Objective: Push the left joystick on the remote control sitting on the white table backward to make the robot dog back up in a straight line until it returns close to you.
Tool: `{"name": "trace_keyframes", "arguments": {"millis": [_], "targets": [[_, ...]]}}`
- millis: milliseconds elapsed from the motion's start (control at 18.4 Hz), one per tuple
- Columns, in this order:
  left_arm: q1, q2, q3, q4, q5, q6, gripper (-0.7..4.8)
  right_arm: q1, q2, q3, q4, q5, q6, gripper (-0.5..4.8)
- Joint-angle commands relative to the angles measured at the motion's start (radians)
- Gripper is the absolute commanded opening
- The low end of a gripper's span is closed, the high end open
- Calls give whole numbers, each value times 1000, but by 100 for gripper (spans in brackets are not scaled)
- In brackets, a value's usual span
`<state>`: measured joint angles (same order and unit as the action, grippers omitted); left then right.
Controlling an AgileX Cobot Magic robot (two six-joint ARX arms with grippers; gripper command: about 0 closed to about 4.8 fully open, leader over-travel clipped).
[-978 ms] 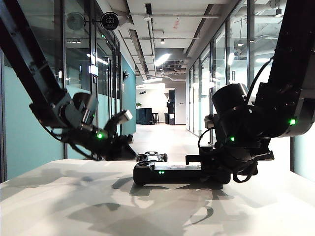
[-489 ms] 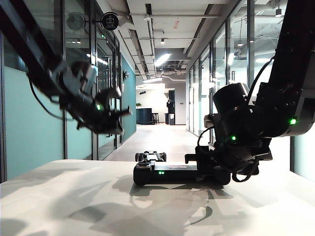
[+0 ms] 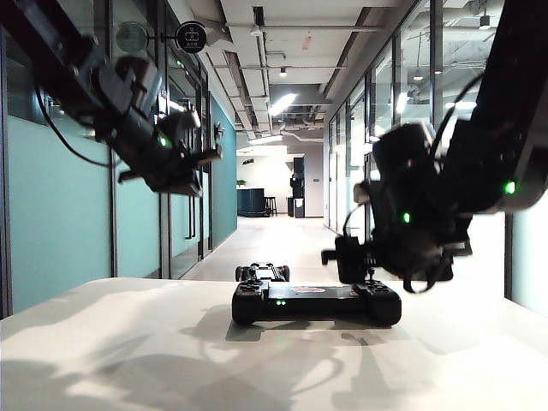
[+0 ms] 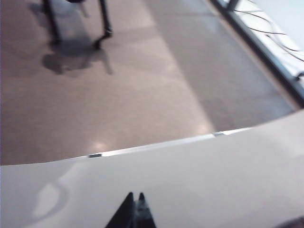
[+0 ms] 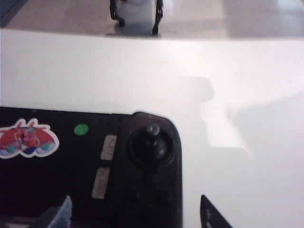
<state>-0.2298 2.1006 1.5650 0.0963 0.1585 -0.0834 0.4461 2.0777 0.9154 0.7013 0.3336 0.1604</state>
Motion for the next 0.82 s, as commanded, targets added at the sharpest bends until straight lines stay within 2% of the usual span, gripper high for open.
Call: {"name": "trace_keyframes", "arguments": {"millis": [54,109,163,217,272,543,706,815], "targets": [[0,-53,-2,-42,-30,-3,-6,2,-53,0,-52,4,-37,334],[0,-66,-6,-48,-45,-3,-6,2,-71,-1,-70,4,-37,321],[-3,-82,-16,-49,-68,-3,-6,2,-97,-2,-96,5,-38,271],[-5,-107,-34,-50,-95,-3,-6,2,-128,-4,-123,5,-38,151],[-8,-131,-55,-50,-107,-3,-6,2,-158,-4,-156,5,-38,-5],[-12,-254,-167,-58,-151,-2,-6,2,-263,-10,-256,4,-60,-1],[-12,-352,-266,-51,-184,2,-6,2,-330,-64,-255,2,-60,-1],[-12,-450,-377,10,-187,4,-6,2,-398,-124,-255,-19,-61,-1]]}}
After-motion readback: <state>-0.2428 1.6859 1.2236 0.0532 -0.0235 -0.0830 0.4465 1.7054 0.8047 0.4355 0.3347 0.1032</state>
